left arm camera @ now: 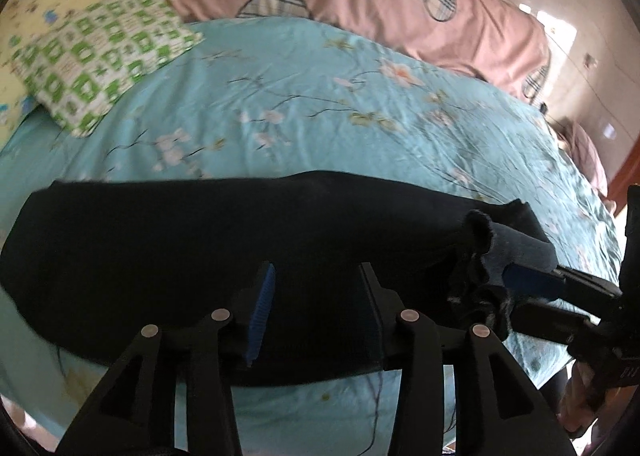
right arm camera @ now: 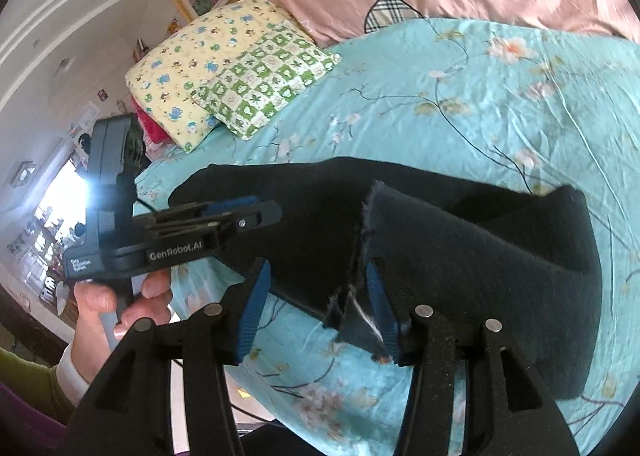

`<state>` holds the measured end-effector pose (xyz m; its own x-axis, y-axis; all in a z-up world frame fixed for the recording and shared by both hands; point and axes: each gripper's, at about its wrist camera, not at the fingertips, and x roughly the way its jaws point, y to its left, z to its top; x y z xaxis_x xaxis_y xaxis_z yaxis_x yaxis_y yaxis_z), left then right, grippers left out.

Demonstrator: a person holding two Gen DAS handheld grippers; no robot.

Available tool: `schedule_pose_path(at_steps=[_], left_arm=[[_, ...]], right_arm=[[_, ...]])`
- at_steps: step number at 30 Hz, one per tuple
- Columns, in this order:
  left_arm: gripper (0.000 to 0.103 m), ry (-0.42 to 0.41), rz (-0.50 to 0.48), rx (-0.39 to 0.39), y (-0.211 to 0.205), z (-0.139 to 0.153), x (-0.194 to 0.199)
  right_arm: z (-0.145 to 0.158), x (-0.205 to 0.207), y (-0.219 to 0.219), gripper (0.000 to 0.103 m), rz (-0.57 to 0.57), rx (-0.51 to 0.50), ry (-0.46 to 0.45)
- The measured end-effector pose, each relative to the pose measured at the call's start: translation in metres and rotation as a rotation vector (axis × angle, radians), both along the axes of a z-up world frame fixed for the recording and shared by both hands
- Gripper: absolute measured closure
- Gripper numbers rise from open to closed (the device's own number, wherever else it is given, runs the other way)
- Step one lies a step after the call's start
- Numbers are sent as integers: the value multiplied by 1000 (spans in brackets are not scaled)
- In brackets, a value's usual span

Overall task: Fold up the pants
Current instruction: 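Lower the held cuffs onto the pants with both grippers and open them, then grasp the folded black pants end with the left gripper while the right gripper grasps beside it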

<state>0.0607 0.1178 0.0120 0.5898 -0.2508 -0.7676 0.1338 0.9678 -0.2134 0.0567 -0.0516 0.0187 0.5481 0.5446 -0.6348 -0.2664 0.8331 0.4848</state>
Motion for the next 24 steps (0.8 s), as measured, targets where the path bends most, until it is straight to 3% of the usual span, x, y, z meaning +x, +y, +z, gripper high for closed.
schedule_pose_path(at_steps=[20, 24], left_arm=[[59, 78, 349, -172, 97, -11, -51], [51, 83, 420, -175, 120, -12, -63]], right_arm=[[14, 54, 61, 51, 192, 15, -31], [17, 69, 75, 51, 226, 32, -31]])
